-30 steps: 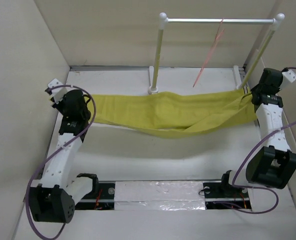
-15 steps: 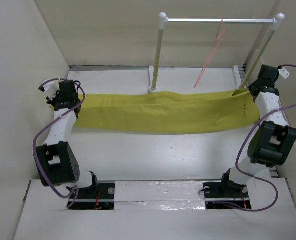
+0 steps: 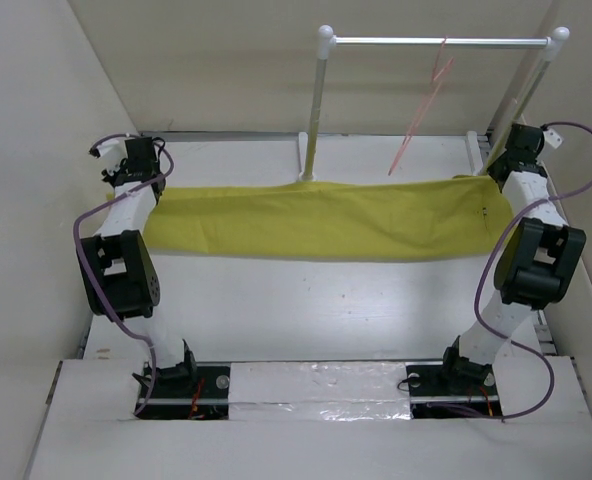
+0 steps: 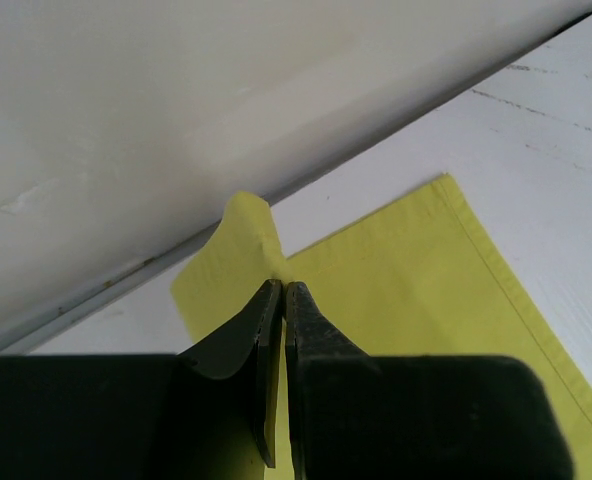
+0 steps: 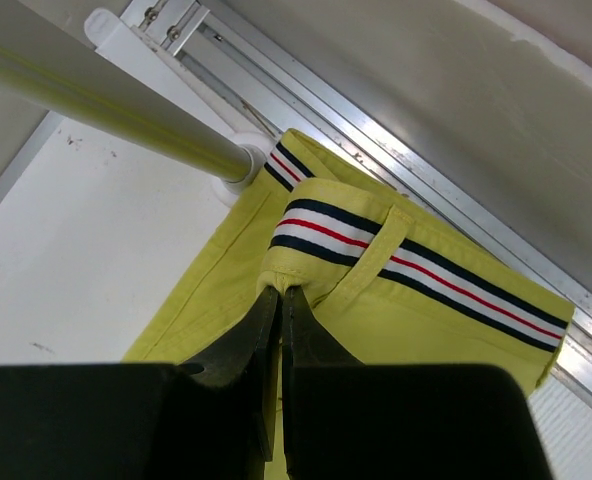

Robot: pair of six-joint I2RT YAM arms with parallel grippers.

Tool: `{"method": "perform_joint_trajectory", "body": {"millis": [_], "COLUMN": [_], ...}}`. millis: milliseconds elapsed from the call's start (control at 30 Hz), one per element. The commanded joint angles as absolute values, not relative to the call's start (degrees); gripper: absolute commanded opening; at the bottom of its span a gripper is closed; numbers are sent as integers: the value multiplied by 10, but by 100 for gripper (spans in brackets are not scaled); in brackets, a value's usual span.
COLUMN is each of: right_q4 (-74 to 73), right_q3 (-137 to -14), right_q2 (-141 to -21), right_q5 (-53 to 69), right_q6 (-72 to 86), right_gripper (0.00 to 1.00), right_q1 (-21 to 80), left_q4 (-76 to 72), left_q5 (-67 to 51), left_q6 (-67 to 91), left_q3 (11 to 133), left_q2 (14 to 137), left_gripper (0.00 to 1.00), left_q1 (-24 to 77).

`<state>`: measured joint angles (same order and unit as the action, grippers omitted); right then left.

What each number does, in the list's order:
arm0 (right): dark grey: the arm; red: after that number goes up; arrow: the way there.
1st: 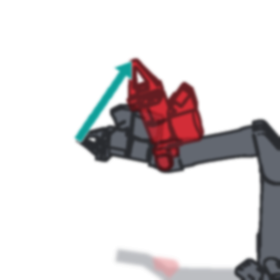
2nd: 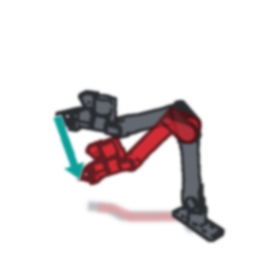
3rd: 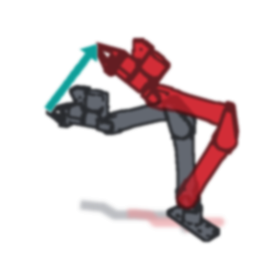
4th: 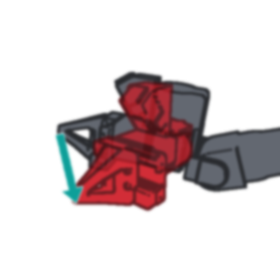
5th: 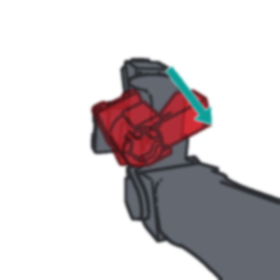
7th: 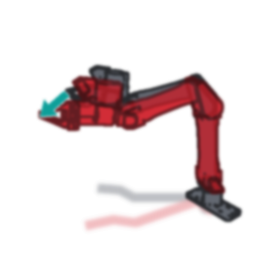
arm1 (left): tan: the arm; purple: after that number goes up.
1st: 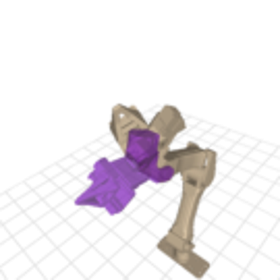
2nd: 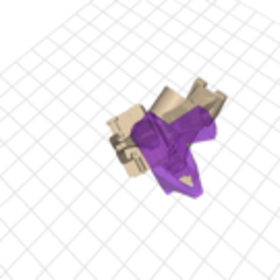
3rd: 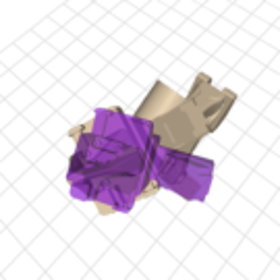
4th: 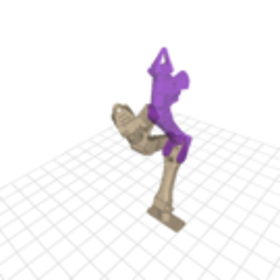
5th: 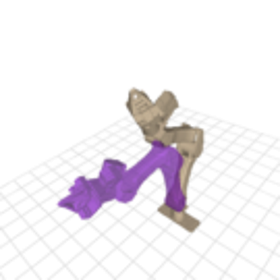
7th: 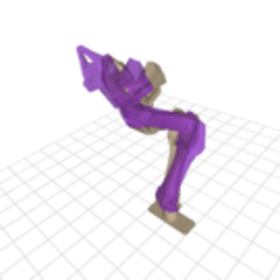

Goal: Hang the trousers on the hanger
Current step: Fold the trousers at the center of the board.

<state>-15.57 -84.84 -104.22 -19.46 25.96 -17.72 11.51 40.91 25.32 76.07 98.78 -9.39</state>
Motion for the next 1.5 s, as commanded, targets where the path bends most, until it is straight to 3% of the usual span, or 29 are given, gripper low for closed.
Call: {"method": "perform_joint_trajectory", "body": {"millis": [0,367,400,433,500,600,700,800,900,933,967,1033,1200,1333,1433,1467], "right_q4": [-93,-91,-88,-77,-64,-46,-22,0,50,63,79,157,236,243,236,238], "right_q3": [-900,-947,-942,-938,-919,-901,-855,-809,-720,-695,-636,-569,-422,-398,-394,-394], "right_q2": [-1056,-1117,-1117,-1112,-1103,-1076,-1036,-980,-909,-890,-871,-819,-766,-749,-737,-732], "right_q5": [-227,-192,-188,-182,-169,-148,-105,-76,-69,-54,-42,-14,-16,-28,-32,-32], "right_q6": [245,265,265,267,273,286,292,294,303,306,309,326,334,322,318,314], "right_gripper": [0,2,5,16,27,43,74,81,79,70,35,0,0,0,5,13], "right_q1": [-178,-172,-172,-172,-172,-179,-185,-179,-152,-147,-139,-103,2,86,132,147], "left_q4": [63,59,76,84,74,46,44,54,62,53,47,50,22,114,144,141], "left_q5": [435,407,406,414,404,393,373,356,319,309,288,254,188,192,195,185], "left_q6": [224,207,206,209,195,194,204,227,268,279,289,336,397,445,461,468], "left_q3": [817,918,937,946,953,936,920,887,800,771,741,673,535,569,582,571], "left_q2": [998,1119,1128,1136,1148,1134,1106,1081,1017,998,958,923,867,924,965,970], "left_gripper": [0,0,4,8,27,31,51,52,50,49,49,47,49,50,51,51], "left_q1": [-94,-94,-89,-89,-89,-89,-77,-72,-67,-67,-67,-72,-97,-103,-103,-103]}}
